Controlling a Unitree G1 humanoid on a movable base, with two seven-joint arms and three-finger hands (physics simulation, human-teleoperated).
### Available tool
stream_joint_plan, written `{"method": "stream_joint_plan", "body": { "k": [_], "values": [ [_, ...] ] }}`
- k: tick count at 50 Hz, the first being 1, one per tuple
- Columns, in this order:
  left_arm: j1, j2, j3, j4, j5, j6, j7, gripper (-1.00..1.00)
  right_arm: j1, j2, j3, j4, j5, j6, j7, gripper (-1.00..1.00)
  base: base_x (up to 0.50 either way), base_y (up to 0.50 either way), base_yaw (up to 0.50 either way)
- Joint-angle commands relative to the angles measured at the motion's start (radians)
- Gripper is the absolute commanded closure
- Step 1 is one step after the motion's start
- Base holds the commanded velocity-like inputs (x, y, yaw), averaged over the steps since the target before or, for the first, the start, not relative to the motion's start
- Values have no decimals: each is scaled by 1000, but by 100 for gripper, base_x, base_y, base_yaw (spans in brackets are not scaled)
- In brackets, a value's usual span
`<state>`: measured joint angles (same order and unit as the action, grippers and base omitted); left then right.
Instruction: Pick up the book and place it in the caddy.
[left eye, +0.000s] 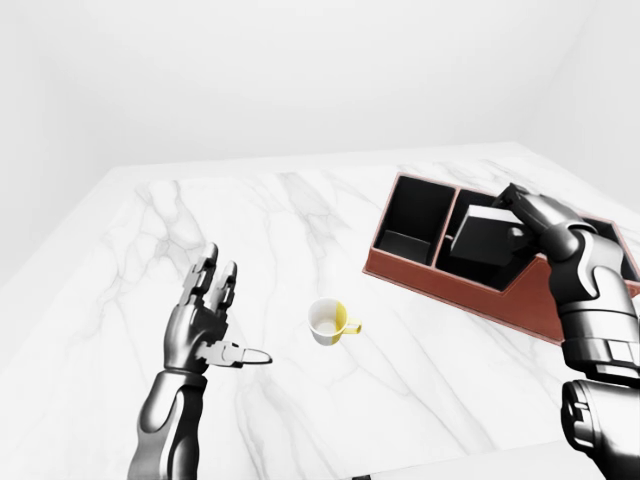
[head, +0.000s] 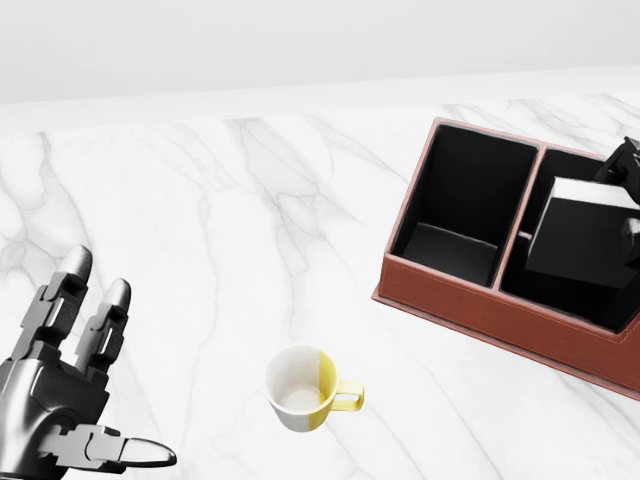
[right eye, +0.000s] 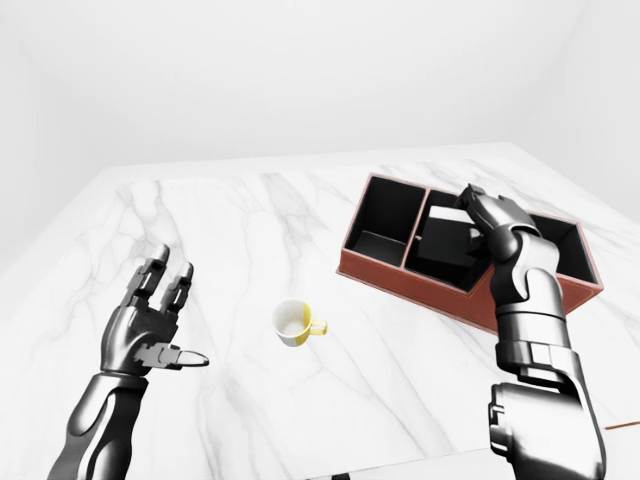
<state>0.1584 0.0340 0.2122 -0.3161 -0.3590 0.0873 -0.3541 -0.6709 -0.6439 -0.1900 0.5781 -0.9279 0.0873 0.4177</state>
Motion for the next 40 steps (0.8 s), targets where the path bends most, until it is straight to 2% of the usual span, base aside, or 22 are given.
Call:
{"method": "stream_joint_plan", "body": {
  "k": [1, 19, 27, 38, 40],
  "values": [
    [4, 0, 2, 1, -2, 0, -2, -100, -14, 5, -16, 17, 1, 0, -45, 100, 0, 0, 0],
    [12, -1, 18, 12, -3, 0, -7, -100, -147, 47, 48, 313, 78, 0, -237, 100, 0, 0, 0],
    [12, 0, 22, 16, -4, 0, -9, -100, -174, 46, 67, 372, 93, 0, -272, 100, 0, 0, 0],
    [8, 0, 19, 16, -1, 0, -7, -100, -152, 20, 61, 332, 82, 0, -240, 100, 0, 0, 0],
    [11, 0, 19, 12, 3, 0, -4, -100, -188, 36, 85, 425, 64, 0, -291, 100, 0, 0, 0]
  ]
}}
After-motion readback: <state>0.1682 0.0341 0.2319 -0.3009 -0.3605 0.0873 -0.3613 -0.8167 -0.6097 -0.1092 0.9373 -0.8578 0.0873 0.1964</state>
